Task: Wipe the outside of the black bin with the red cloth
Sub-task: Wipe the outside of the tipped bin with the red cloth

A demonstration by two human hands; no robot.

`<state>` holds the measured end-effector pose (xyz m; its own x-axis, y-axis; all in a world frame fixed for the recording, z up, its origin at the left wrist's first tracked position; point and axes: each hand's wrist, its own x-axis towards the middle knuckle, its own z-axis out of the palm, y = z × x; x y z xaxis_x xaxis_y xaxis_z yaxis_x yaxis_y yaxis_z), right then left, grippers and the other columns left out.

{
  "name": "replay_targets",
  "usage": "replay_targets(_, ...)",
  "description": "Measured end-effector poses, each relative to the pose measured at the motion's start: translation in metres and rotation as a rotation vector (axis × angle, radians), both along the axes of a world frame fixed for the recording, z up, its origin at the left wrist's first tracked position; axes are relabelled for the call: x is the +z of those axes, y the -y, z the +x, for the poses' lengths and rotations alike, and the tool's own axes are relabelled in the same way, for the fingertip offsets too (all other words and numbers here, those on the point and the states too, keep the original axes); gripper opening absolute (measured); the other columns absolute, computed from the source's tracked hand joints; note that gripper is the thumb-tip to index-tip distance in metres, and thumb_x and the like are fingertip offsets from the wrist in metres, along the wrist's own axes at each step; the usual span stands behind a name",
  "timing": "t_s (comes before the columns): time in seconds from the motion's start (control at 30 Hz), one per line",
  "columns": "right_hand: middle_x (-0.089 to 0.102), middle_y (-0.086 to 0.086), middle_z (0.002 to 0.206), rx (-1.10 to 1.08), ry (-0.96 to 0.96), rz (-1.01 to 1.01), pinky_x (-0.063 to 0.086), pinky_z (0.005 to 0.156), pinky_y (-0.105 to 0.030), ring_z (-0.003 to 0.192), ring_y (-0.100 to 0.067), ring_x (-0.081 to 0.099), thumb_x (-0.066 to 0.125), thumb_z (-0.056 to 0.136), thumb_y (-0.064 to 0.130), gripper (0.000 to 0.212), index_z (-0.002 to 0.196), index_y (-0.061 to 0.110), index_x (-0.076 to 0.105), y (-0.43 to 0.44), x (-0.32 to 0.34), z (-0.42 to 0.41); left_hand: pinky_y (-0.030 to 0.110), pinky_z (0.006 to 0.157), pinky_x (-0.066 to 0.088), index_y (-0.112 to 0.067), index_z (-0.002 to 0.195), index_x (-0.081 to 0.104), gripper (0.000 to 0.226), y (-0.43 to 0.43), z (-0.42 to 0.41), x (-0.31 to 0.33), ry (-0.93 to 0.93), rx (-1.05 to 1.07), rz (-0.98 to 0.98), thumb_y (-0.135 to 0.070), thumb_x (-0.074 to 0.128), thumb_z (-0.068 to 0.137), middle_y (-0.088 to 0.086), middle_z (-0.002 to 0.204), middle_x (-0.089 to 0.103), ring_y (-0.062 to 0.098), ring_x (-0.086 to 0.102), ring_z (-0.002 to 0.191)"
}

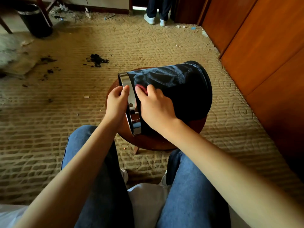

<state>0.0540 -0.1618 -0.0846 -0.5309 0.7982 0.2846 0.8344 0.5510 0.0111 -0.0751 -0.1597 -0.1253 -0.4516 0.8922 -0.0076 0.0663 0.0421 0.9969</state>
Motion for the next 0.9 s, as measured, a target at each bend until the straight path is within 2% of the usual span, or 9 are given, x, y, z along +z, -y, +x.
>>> replay_targets(0.1, 0.055, -0.016, 0.097, -0.004, -0.018, 0.002, 0.029, 0.052, -0.03, 0.078, -0.035, 0.056, 0.064, 0.081, 0.008, 0.057, 0.136, 0.012, 0.051, 0.016, -0.015, 0.027, 0.035, 0.068, 0.044, 0.008, 0.095, 0.058, 0.042, 0.001, 0.0, 0.0, 0.003, -0.004, -0.004, -0.033, 0.048, 0.097, 0.015, 0.084, 0.054, 0.023, 0.051, 0.078)
replay_targets(0.2, 0.055, -0.014, 0.085, 0.039, -0.04, 0.039, 0.026, 0.049, -0.026, 0.067, -0.032, 0.055, 0.072, 0.074, 0.009, 0.054, 0.127, 0.009, 0.059, 0.021, -0.029, 0.044, 0.036, 0.067, 0.042, 0.004, 0.09, 0.056, 0.043, 0.003, 0.006, -0.004, 0.011, 0.021, 0.023, -0.038, 0.047, 0.093, 0.013, 0.081, 0.052, 0.022, 0.049, 0.076)
replay_targets(0.33, 0.058, -0.016, 0.098, 0.048, -0.056, 0.016, 0.039, 0.051, -0.032, 0.079, -0.035, 0.059, 0.063, 0.082, 0.01, 0.051, 0.132, 0.007, 0.053, 0.011, -0.012, 0.011, 0.038, 0.066, 0.038, 0.01, 0.09, 0.054, 0.048, 0.008, 0.009, -0.005, -0.008, 0.034, 0.053, -0.038, 0.047, 0.091, 0.016, 0.079, 0.053, 0.022, 0.047, 0.072)
replay_targets(0.4, 0.054, -0.015, 0.114, 0.038, -0.054, 0.039, 0.046, 0.062, -0.036, 0.096, -0.034, 0.057, 0.05, 0.091, 0.014, 0.049, 0.14, 0.009, 0.043, 0.006, -0.001, -0.008, 0.036, 0.065, 0.035, 0.011, 0.087, 0.054, 0.041, 0.009, 0.008, -0.002, -0.027, 0.049, 0.062, -0.028, 0.047, 0.097, 0.015, 0.075, 0.051, 0.021, 0.043, 0.07)
replay_targets(0.47, 0.048, -0.013, 0.123, 0.021, -0.074, 0.039, 0.044, 0.069, -0.037, 0.106, -0.032, 0.053, 0.042, 0.096, 0.017, 0.05, 0.145, 0.013, 0.034, 0.002, 0.002, -0.014, 0.035, 0.064, 0.033, 0.007, 0.082, 0.055, 0.036, 0.005, 0.006, -0.001, -0.044, 0.066, 0.057, -0.024, 0.047, 0.098, 0.013, 0.071, 0.048, 0.02, 0.041, 0.069)
replay_targets(0.57, 0.049, -0.013, 0.118, 0.062, -0.105, -0.008, 0.035, 0.063, -0.035, 0.101, -0.035, 0.052, 0.045, 0.095, 0.017, 0.051, 0.145, 0.019, 0.036, 0.003, -0.006, 0.006, 0.037, 0.064, 0.035, 0.005, 0.081, 0.053, 0.046, 0.002, 0.003, -0.004, -0.024, 0.039, 0.059, -0.039, 0.049, 0.091, 0.014, 0.072, 0.048, 0.022, 0.044, 0.069)
replay_targets(0.67, 0.054, -0.014, 0.096, 0.006, -0.169, -0.045, 0.041, 0.054, -0.037, 0.078, -0.039, 0.057, 0.052, 0.088, 0.016, 0.047, 0.134, 0.023, 0.054, -0.007, -0.015, 0.057, 0.038, 0.065, 0.036, 0.01, 0.087, 0.05, 0.056, 0.004, 0.003, -0.009, -0.014, 0.02, 0.068, -0.046, 0.048, 0.087, 0.012, 0.077, 0.051, 0.023, 0.045, 0.07)
replay_targets(0.8, 0.053, -0.015, 0.105, -0.399, -0.263, -0.115, 0.045, 0.074, -0.043, 0.095, -0.039, 0.056, 0.044, 0.096, 0.02, 0.044, 0.139, 0.029, 0.047, -0.045, -0.012, 0.128, 0.037, 0.065, 0.036, 0.008, 0.086, 0.05, 0.05, 0.002, 0.006, -0.011, 0.002, 0.024, 0.075, -0.042, 0.047, 0.09, 0.015, 0.076, 0.051, 0.023, 0.045, 0.071)
replay_targets(0.9, 0.054, -0.018, 0.108, -0.433, -0.323, -0.077, 0.046, 0.074, -0.042, 0.097, -0.039, 0.056, 0.045, 0.095, 0.021, 0.044, 0.14, 0.018, 0.046, -0.036, -0.014, 0.101, 0.038, 0.067, 0.038, 0.01, 0.09, 0.05, 0.05, 0.001, 0.007, -0.01, 0.016, 0.024, 0.079, -0.04, 0.048, 0.092, 0.017, 0.078, 0.052, 0.023, 0.047, 0.073)
